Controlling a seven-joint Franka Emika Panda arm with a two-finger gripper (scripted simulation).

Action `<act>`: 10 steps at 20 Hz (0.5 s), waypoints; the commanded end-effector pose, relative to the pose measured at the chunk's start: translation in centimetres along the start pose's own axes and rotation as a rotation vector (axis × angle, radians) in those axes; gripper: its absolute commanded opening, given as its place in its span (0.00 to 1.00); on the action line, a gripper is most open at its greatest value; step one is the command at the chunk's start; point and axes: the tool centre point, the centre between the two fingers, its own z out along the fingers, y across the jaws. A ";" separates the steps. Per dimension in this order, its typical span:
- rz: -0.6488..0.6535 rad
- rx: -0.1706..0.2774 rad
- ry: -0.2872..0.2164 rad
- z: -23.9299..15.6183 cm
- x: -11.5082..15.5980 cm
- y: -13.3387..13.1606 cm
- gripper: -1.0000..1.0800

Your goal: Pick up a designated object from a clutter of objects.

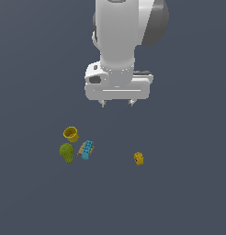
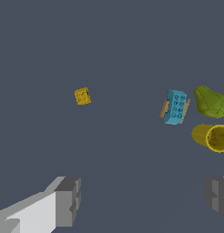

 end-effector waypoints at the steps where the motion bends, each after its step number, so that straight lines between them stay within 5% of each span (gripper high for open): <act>1: 0.000 0.000 0.000 0.0 0.0 0.0 0.96; 10: -0.048 0.006 0.041 -1.6 0.8 -1.1 0.96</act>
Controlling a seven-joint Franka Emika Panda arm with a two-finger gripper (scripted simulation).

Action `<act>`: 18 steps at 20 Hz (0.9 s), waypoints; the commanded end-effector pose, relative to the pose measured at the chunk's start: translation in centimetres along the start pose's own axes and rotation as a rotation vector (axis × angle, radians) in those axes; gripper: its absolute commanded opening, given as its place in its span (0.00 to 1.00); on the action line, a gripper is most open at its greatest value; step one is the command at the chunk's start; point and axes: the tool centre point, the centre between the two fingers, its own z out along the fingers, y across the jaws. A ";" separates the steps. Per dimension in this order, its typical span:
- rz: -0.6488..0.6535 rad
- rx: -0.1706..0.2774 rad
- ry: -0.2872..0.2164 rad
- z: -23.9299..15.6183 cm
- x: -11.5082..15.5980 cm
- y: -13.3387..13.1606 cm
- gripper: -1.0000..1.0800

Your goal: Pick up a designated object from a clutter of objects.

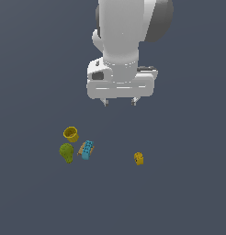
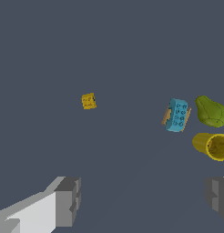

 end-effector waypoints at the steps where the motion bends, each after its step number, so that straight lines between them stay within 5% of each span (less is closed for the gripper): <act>1: -0.011 0.001 0.008 -0.4 0.1 -0.3 0.96; 10: 0.006 0.001 0.007 1.1 0.9 0.8 0.96; 18: 0.053 -0.001 0.007 5.9 3.1 4.5 0.96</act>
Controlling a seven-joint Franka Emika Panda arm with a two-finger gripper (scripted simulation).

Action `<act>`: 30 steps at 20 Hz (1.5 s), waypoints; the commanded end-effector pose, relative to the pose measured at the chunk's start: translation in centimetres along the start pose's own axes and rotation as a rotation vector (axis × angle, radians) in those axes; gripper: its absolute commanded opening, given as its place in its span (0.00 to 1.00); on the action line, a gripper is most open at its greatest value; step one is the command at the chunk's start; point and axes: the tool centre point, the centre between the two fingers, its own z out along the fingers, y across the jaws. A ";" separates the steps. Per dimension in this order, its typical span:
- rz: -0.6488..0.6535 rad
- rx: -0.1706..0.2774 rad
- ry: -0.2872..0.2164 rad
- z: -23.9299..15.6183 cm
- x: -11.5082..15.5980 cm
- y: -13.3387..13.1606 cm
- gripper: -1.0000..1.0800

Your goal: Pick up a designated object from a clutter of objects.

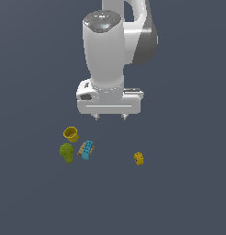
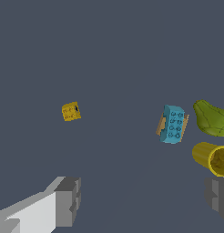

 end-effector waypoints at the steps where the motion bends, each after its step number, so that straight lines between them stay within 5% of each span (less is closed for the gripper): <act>1: 0.019 -0.002 -0.001 2.0 0.8 1.5 0.96; 15: 0.120 -0.029 -0.003 14.0 2.8 10.5 0.96; 30: 0.137 -0.036 -0.006 17.2 2.7 12.2 0.96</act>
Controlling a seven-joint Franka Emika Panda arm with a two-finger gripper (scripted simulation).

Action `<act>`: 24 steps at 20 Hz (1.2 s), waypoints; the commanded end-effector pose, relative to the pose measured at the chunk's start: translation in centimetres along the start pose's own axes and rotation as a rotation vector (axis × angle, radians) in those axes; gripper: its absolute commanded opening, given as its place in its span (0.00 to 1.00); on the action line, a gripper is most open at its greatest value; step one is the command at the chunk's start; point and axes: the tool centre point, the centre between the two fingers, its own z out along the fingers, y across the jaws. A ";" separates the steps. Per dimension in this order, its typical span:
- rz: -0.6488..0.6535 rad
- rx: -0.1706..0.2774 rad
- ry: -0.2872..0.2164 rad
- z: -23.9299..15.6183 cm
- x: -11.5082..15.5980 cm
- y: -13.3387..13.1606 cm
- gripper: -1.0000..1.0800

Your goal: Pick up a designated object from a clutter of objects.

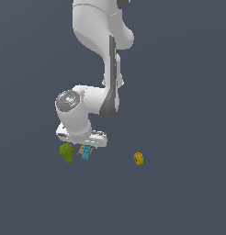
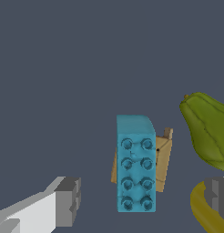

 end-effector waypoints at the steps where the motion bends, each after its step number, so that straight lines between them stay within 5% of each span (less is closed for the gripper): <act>1: 0.000 0.000 -0.001 0.9 -0.1 0.0 0.96; 12: 0.001 0.000 0.000 4.6 0.0 0.1 0.96; 13: 0.001 0.000 0.000 4.6 0.0 0.1 0.00; 24: 0.001 0.000 0.000 4.6 0.0 0.1 0.00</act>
